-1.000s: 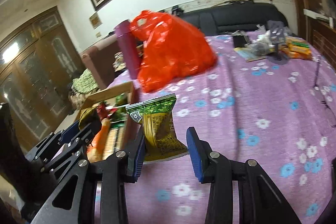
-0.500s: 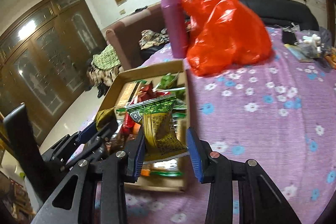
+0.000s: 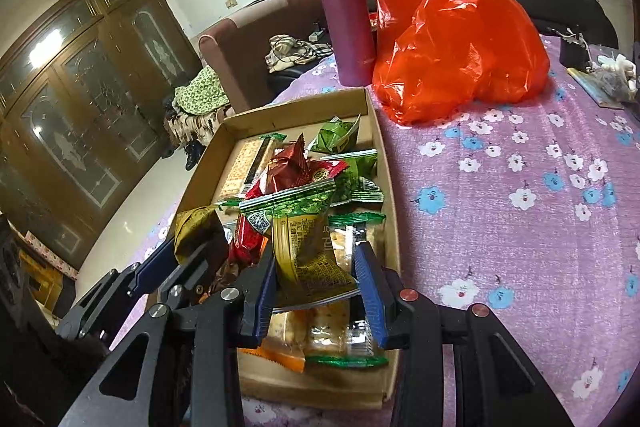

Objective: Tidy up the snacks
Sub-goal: 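Lower both bags into the box and open both grippers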

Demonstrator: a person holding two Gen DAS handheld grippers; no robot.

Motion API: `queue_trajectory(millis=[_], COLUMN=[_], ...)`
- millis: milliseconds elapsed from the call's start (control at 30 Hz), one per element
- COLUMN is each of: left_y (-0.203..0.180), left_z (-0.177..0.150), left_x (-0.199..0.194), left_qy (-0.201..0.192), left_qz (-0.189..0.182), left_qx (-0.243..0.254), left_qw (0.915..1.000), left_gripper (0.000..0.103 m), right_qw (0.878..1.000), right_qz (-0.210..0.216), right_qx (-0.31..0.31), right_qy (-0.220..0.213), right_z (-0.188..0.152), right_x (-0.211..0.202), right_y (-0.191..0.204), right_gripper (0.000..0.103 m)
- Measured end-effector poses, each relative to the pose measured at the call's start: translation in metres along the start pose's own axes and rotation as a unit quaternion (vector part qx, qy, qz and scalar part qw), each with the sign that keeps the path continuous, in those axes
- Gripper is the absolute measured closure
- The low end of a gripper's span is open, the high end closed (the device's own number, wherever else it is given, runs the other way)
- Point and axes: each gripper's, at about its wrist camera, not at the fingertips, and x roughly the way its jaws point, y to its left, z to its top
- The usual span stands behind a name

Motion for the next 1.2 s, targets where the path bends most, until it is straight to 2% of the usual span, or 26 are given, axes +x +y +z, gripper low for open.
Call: queue_trajectory(millis=[633,1200], left_y=[-0.001,-0.001], left_z=[0.001,0.001], left_x=[0.006,0.007], left_qy=[0.006,0.006], left_qz=[-0.002,0.0], left_qx=[-0.001,0.0], left_qw=[1.0,1.0], left_gripper=[0.073,0.071], right_qw=[1.0,1.0], right_qz=[0.002,0.009], right_qx=[0.005,-0.002], right_qy=[0.019,0.003], right_z=[0.01,0.011], right_x=[0.027,0.008], right_y=[0.01,0.015], right_gripper=[0.06,0.057])
